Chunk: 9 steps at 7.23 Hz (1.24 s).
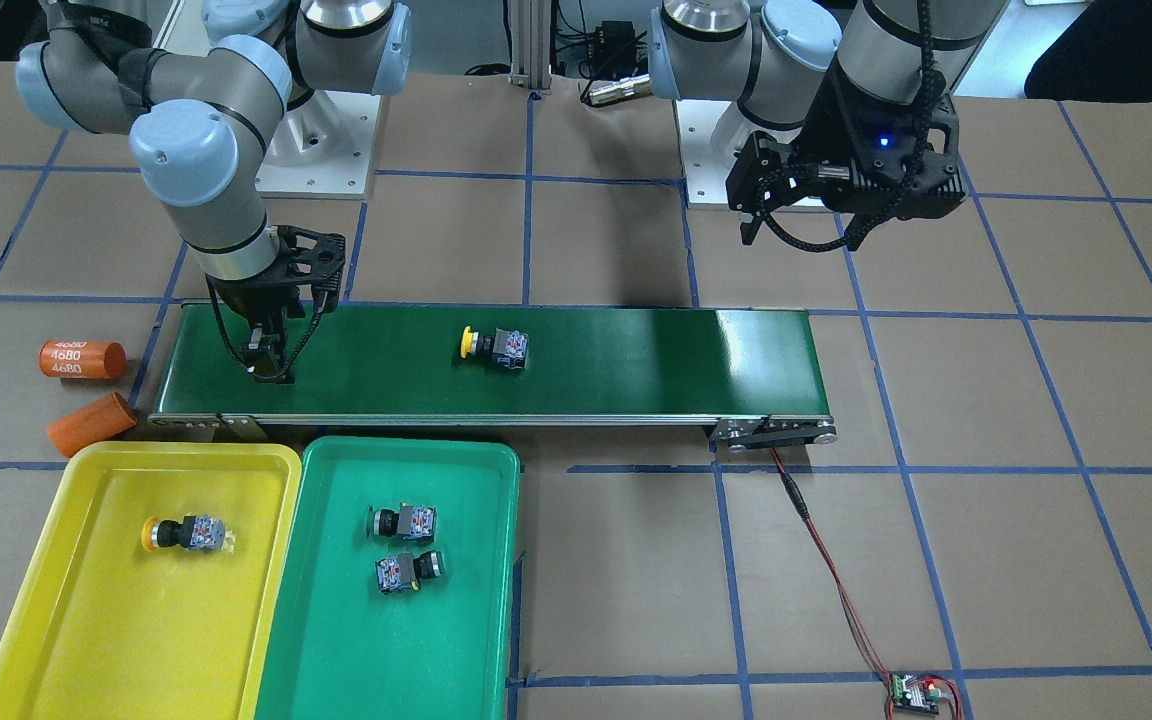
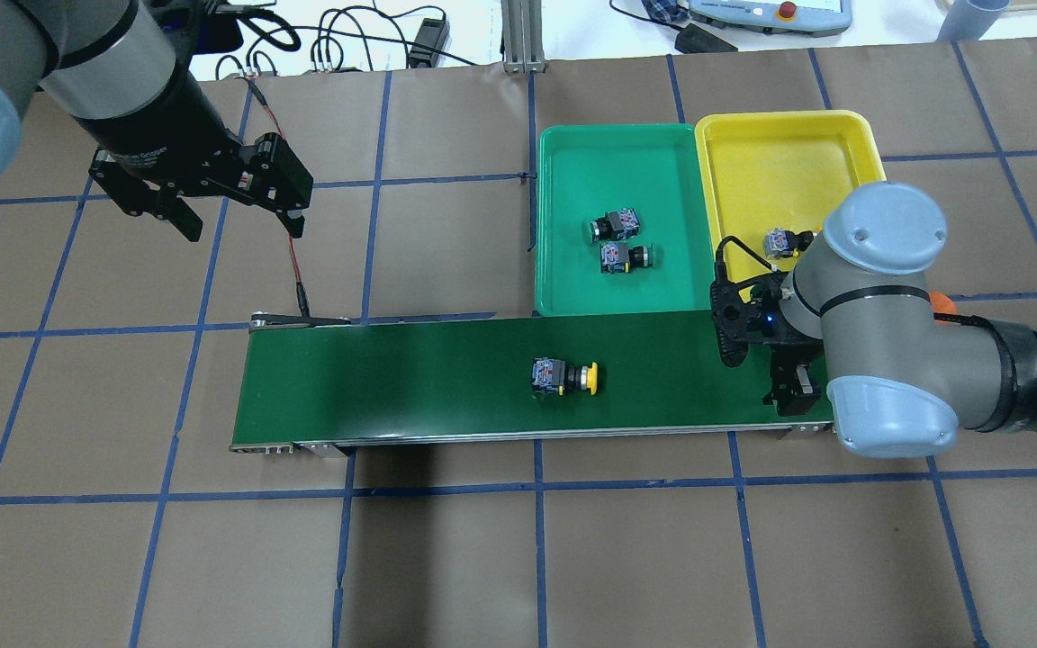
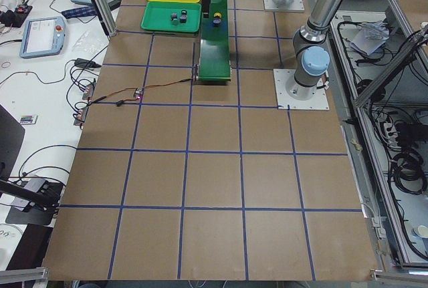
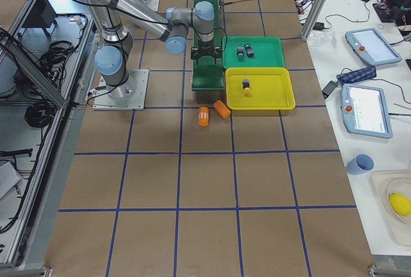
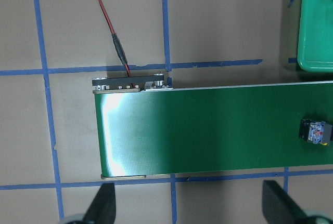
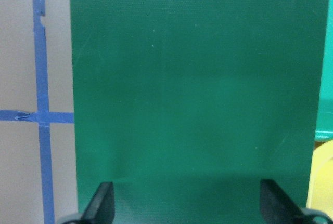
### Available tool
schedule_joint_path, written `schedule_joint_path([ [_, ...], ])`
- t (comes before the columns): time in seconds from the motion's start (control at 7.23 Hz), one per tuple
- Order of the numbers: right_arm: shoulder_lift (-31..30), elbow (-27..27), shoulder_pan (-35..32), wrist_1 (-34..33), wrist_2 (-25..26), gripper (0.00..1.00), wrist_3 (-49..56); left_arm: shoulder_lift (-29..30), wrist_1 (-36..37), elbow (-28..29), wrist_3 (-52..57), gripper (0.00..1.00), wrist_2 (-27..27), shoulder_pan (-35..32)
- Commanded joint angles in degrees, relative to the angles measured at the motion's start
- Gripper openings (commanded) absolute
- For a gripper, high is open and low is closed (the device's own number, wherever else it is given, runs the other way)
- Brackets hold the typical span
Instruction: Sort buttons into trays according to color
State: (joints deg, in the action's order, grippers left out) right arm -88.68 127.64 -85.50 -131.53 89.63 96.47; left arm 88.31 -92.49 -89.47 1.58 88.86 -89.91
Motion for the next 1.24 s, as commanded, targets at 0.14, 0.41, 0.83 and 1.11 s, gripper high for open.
schedule_joint_path([
  [0.14, -0.4, 0.4, 0.2, 0.2, -0.1, 0.97, -0.5, 0.3, 0.0, 0.0, 0.0, 1.00, 0.0, 0.0],
  [0.41, -0.3, 0.5, 0.1, 0.2, -0.2, 0.97, -0.4, 0.0, 0.0, -0.1, 0.0, 1.00, 0.0, 0.0],
  [0.83, -0.2, 0.5, 0.1, 0.0, -0.2, 0.98, -0.8, -0.1, 0.0, -0.3, 0.0, 1.00, 0.0, 0.0],
  [1.11, -0.1, 0.5, 0.1, 0.1, -0.2, 1.00, -0.8, 0.1, 0.0, -0.3, 0.1, 1.00, 0.1, 0.2],
])
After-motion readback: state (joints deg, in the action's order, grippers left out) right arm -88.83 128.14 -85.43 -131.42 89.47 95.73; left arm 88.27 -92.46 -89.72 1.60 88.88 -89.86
